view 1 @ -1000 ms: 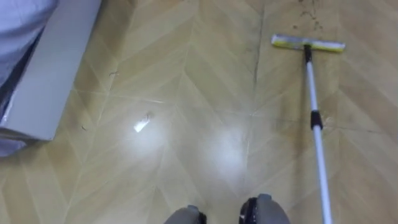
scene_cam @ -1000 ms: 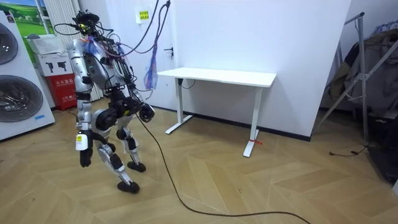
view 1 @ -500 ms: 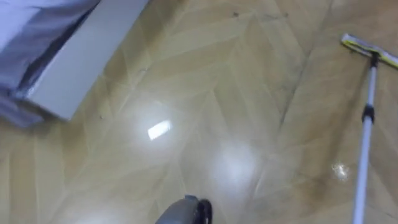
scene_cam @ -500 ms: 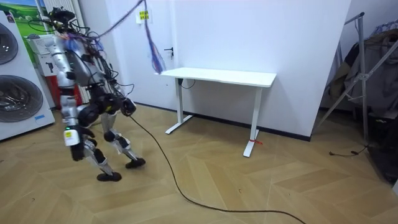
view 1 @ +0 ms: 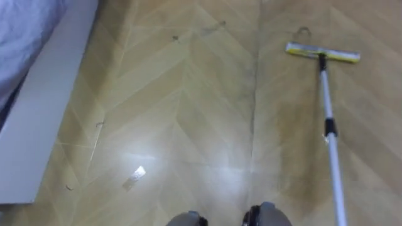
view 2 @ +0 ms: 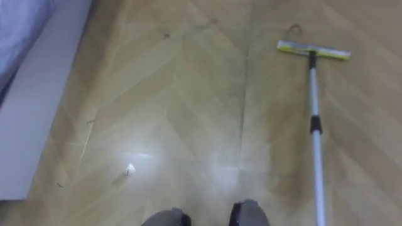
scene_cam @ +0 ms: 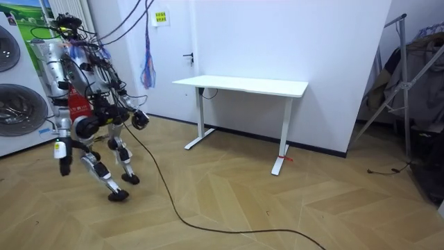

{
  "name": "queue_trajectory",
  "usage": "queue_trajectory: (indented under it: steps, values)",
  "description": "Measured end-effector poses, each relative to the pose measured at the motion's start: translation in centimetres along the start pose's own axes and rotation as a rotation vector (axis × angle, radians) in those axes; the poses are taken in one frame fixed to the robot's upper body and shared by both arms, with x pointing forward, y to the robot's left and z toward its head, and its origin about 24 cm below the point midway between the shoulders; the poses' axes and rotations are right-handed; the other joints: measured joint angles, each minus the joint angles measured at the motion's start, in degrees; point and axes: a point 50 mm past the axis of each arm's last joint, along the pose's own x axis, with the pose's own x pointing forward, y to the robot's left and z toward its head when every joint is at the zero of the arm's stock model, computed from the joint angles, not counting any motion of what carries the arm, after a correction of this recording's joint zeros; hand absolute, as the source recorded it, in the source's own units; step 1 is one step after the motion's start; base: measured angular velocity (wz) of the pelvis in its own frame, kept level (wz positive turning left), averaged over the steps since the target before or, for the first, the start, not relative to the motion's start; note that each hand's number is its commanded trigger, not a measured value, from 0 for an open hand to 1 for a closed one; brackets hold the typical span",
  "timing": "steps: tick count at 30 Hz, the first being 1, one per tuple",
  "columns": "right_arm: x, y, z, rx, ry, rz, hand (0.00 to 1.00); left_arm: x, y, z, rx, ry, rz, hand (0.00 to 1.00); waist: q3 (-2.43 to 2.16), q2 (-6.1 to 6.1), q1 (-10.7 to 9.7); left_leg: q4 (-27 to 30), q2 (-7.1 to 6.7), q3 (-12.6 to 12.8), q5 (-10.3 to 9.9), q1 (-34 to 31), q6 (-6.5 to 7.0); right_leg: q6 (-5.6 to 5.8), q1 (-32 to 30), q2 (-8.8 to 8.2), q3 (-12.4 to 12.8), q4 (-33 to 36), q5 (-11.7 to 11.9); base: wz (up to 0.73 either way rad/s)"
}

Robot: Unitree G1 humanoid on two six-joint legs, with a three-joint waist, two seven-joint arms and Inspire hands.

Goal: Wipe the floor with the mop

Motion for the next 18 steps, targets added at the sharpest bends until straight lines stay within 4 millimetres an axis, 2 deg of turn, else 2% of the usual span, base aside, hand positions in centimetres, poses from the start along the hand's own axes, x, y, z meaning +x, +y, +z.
queue_trajectory:
  steps: [1,2,3,4,5,6,7,8,9,10,11,12,13,14,15,16,17,18]
  values:
    - [-0.4,-0.2,1.6,0.008,-0.054,0.002,1.00,0.0,0.1,-0.1,0.002,0.002,0.002,0.00,0.08,-0.43,0.9,-0.4,0.36,-0.1,-0.3,-1.3,0.48,-0.43,0.2,0.27,0.0,0.1,-0.3,0.21]
    - [-1.0,0.2,3.9,0.020,-0.143,0.024,1.00,0.0,0.3,-0.4,0.007,0.007,0.005,0.00,0.03,-0.74,1.5,-4.0,0.63,-0.1,-0.8,-4.2,0.98,-0.74,1.0,0.84,0.0,-0.1,-0.7,0.37]
    - [-1.8,0.3,6.0,0.040,-0.218,0.046,1.00,0.0,0.5,-0.8,0.010,0.018,0.007,0.00,0.32,-1.30,1.4,-10.6,0.38,-0.1,-0.7,-5.8,0.90,-0.45,2.6,1.57,0.3,-1.0,-1.3,0.46]
    - [-1.9,0.4,6.4,0.057,-0.236,0.061,1.00,0.0,0.5,-0.9,0.012,0.020,0.006,0.00,0.30,-1.35,1.4,-14.5,0.33,-0.1,-0.3,-6.1,0.91,-0.33,3.6,1.92,0.3,-1.7,-1.6,0.62]
    - [-2.0,0.8,6.4,0.105,-0.235,0.097,1.00,0.0,0.5,-1.1,0.012,0.020,-0.005,0.00,0.25,-1.21,1.5,-21.7,0.13,-0.2,2.2,-6.0,2.39,0.24,6.0,2.82,0.7,-3.7,-2.2,0.60]
    - [-1.7,1.2,5.6,0.133,-0.208,0.125,1.00,0.0,0.6,-1.1,0.015,0.020,-0.020,0.00,0.10,-1.65,1.5,-24.3,-0.73,0.3,4.6,-5.0,3.85,1.26,7.5,3.06,2.2,-5.1,-3.0,0.59]
    - [-1.4,1.2,4.9,0.143,-0.189,0.134,1.00,0.0,0.5,-1.0,0.018,0.019,-0.029,0.00,-0.15,-1.96,1.5,-24.9,-0.65,1.4,4.9,-4.3,5.07,1.72,8.0,3.13,3.1,-5.5,-3.3,0.55]
    - [-0.8,0.7,3.2,0.163,-0.149,0.133,1.00,0.0,0.2,-0.7,0.038,0.012,-0.051,0.00,-0.18,-1.81,1.4,-25.0,-0.25,3.4,4.1,-3.2,6.87,2.72,9.4,3.06,4.8,-5.8,-3.8,0.44]
    - [-0.1,0.3,1.3,0.162,-0.100,0.121,1.00,0.0,-0.1,0.1,0.058,-0.007,-0.066,0.00,-0.19,-1.20,1.5,-24.7,-0.22,4.8,3.1,-2.2,8.25,3.74,9.7,2.82,6.3,-4.5,-3.4,0.32]
    - [0.2,0.0,0.2,0.156,-0.071,0.114,1.00,0.0,-0.2,0.3,0.071,-0.010,-0.069,0.00,-0.19,-0.77,1.6,-24.6,-0.36,5.4,2.3,-1.6,8.82,4.86,9.7,2.62,6.6,-3.2,-2.7,0.00]
    - [0.7,-0.6,-2.2,0.134,-0.005,0.091,1.00,0.0,-0.3,1.1,0.082,-0.033,-0.071,0.00,-0.29,-0.14,1.5,-24.5,-0.88,6.3,1.2,-0.4,9.56,6.46,9.1,1.85,7.0,-0.2,-1.1,-0.15]
    - [1.1,-1.2,-4.6,0.100,0.057,0.059,1.00,-0.1,-0.4,1.9,0.061,-0.062,-0.070,0.00,-0.61,0.73,1.3,-24.5,-1.56,6.6,-0.1,0.5,10.04,7.12,7.9,1.66,8.0,2.8,1.1,-0.16]
    - [1.3,-1.5,-5.7,0.071,0.084,0.039,1.00,-0.1,-0.5,2.3,0.056,-0.076,-0.070,0.00,-0.85,1.31,1.1,-24.5,-1.68,6.6,-0.7,0.7,10.32,7.35,7.0,1.67,8.4,4.4,2.7,-0.29]
    - [1.4,-1.8,-7.8,0.033,0.135,0.004,1.00,-0.1,-0.6,3.0,0.052,-0.101,-0.067,0.00,-0.82,2.46,1.1,-24.5,-1.73,6.2,-1.8,1.3,10.63,7.39,4.6,2.09,9.2,7.8,5.4,-0.60]
    - [1.5,-1.6,-9.1,0.004,0.166,-0.019,1.00,-0.2,-0.6,3.3,0.047,-0.112,-0.064,0.00,-0.78,3.11,1.1,-24.6,-1.79,5.4,-2.6,1.8,10.56,7.12,1.0,2.57,9.5,9.1,5.3,-0.76]
    - [1.5,-1.4,-9.5,-0.009,0.175,-0.026,1.00,-0.2,-0.7,3.3,0.045,-0.113,-0.063,0.00,-0.55,3.52,1.0,-24.6,-1.80,4.9,-2.8,2.2,10.42,6.79,-0.5,2.84,9.4,8.7,5.1,-0.94]
    - [1.5,-0.9,-10.1,-0.033,0.189,-0.033,1.00,-0.2,-0.8,3.2,0.044,-0.110,-0.060,0.00,-0.12,4.19,0.6,-24.9,-2.16,3.1,-3.3,3.2,10.06,6.55,-3.3,3.10,7.9,6.3,5.0,-0.85]
    - [1.5,-0.3,-10.8,-0.058,0.202,-0.037,1.00,-0.2,-1.0,3.0,0.044,-0.104,-0.051,0.00,-0.16,4.32,-0.2,-25.1,-3.03,0.8,-3.7,4.0,9.46,6.20,-5.3,3.26,6.9,1.4,5.2,-0.79]
